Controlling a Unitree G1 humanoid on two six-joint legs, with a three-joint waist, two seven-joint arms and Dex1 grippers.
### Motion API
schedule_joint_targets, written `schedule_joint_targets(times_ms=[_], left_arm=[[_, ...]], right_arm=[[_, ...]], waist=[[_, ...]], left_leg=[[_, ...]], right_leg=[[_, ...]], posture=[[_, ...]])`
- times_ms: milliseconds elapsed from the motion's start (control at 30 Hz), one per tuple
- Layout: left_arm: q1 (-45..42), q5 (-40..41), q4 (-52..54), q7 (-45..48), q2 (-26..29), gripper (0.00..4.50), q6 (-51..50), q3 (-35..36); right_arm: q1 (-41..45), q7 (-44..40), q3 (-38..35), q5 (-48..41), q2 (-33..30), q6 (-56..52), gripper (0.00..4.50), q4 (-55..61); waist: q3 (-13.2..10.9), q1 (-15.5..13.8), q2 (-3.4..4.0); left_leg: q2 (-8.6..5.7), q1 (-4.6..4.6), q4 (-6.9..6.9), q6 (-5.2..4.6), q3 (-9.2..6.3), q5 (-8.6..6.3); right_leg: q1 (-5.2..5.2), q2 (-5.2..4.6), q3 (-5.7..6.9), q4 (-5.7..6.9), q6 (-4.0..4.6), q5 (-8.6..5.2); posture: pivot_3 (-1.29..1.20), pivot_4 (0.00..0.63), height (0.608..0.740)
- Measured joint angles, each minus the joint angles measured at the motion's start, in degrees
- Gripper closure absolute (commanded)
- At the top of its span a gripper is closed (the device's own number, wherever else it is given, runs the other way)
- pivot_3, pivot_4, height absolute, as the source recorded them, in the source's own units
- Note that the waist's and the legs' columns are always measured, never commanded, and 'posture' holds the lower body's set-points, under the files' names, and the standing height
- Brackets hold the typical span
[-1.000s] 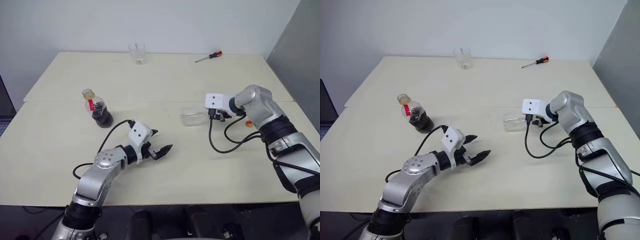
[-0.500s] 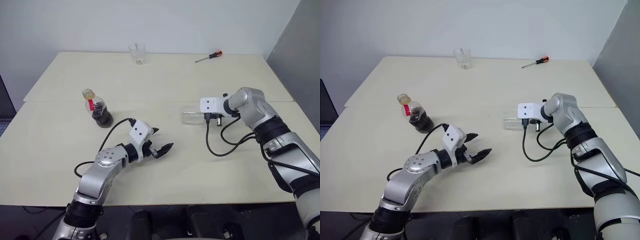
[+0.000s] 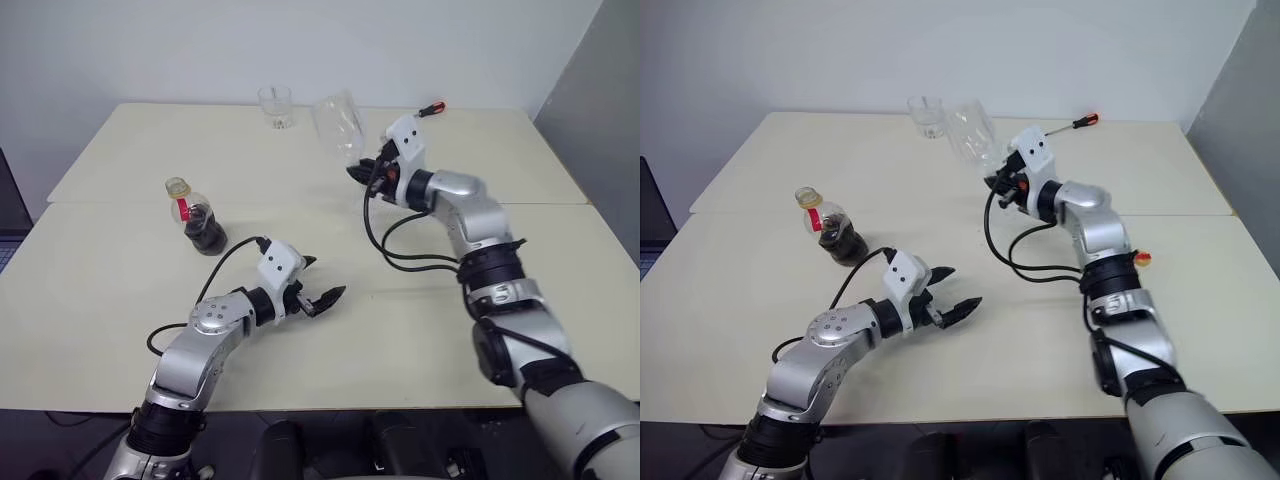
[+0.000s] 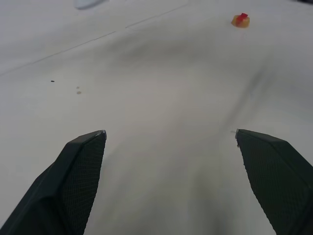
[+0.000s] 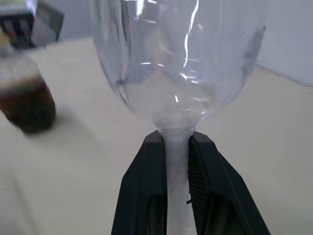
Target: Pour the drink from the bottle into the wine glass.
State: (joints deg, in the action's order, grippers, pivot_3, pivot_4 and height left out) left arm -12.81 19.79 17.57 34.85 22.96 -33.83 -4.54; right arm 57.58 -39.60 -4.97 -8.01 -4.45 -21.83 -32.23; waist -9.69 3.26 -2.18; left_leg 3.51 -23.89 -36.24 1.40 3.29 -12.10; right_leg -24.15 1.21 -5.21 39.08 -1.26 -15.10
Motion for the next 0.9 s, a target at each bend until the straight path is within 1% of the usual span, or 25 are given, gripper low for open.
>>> schedule_joint_targets(times_ms=[67,167,267,367,500,667,833,900], left_arm=[[-0.03,5.88,1.02,-0.91,-1.94,0.0,-3.73,4.9],[0.22,11.55,3.48,-1.93,-0.69,0.0,-7.89,11.33],[3.33,14.21,6.92,-4.44,0.25,0.0,-10.16,15.96],[6.01,14.88,7.4,-8.23,-0.97,0.0,-10.85,18.66],[8.08,15.27,7.8,-9.12,-0.66,0.0,-10.83,18.14],[8.37,15.14,7.77,-9.08,0.52,0.0,-10.55,17.22],[5.98,13.27,5.79,-9.09,0.8,0.0,-9.14,14.82],[5.14,12.77,5.14,-9.05,0.57,0.0,-8.36,13.55]], right_arm=[[-2.45,2.34,0.17,-1.12,2.78,-0.95,4.19,1.27],[-5.12,5.79,0.36,-2.09,4.91,-0.69,4.19,2.38],[-7.29,9.0,-0.11,-2.37,7.12,3.35,4.19,3.5],[-9.55,11.07,-0.14,-2.33,8.1,6.89,4.19,3.76],[-12.42,12.2,2.37,-1.45,8.31,9.79,4.19,2.59],[-13.55,13.6,4.66,0.4,7.36,11.62,4.19,0.34],[-13.54,14.75,8.68,4.25,5.46,15.24,4.19,-1.06],[-13.55,14.78,8.85,4.45,5.43,15.3,4.2,-1.16]], waist=[[0.0,0.03,0.0],[0.0,0.05,0.0],[0.0,0.28,0.01],[0.01,0.17,0.0],[0.01,0.12,-0.01],[0.01,0.11,-0.01],[0.13,0.0,-0.09],[0.21,0.0,-0.15]], left_leg=[[0.0,-0.03,-0.02,0.0,-0.01,0.0],[0.01,-0.04,-0.02,0.0,-0.04,0.0],[0.03,0.0,0.01,0.0,-0.06,0.0],[0.01,-0.02,0.01,0.0,-0.05,0.0],[-0.01,0.0,0.0,0.0,-0.02,0.0],[-0.01,-0.01,0.01,0.0,-0.02,0.0],[-0.02,0.08,0.01,0.01,-0.04,0.0],[-0.02,0.11,0.01,0.0,-0.03,0.0]], right_leg=[[-0.02,-0.01,0.04,0.0,-0.01,0.0],[-0.01,0.01,0.1,0.01,-0.01,0.0],[-0.02,0.03,0.05,0.0,-0.02,0.0],[-0.01,0.0,0.07,-0.01,-0.02,0.0],[0.0,0.0,0.07,-0.01,-0.01,0.0],[-0.01,0.01,0.07,-0.02,-0.01,0.0],[0.09,0.01,0.08,-0.03,-0.01,0.0],[0.11,0.01,0.08,-0.03,-0.01,0.0]], posture=[[0.0,0.15,0.74],[0.0,0.15,0.74],[0.0,0.15,0.74],[0.0,0.15,0.74],[0.0,0.15,0.74],[0.0,0.15,0.74],[0.0,0.15,0.74],[0.0,0.15,0.74]])
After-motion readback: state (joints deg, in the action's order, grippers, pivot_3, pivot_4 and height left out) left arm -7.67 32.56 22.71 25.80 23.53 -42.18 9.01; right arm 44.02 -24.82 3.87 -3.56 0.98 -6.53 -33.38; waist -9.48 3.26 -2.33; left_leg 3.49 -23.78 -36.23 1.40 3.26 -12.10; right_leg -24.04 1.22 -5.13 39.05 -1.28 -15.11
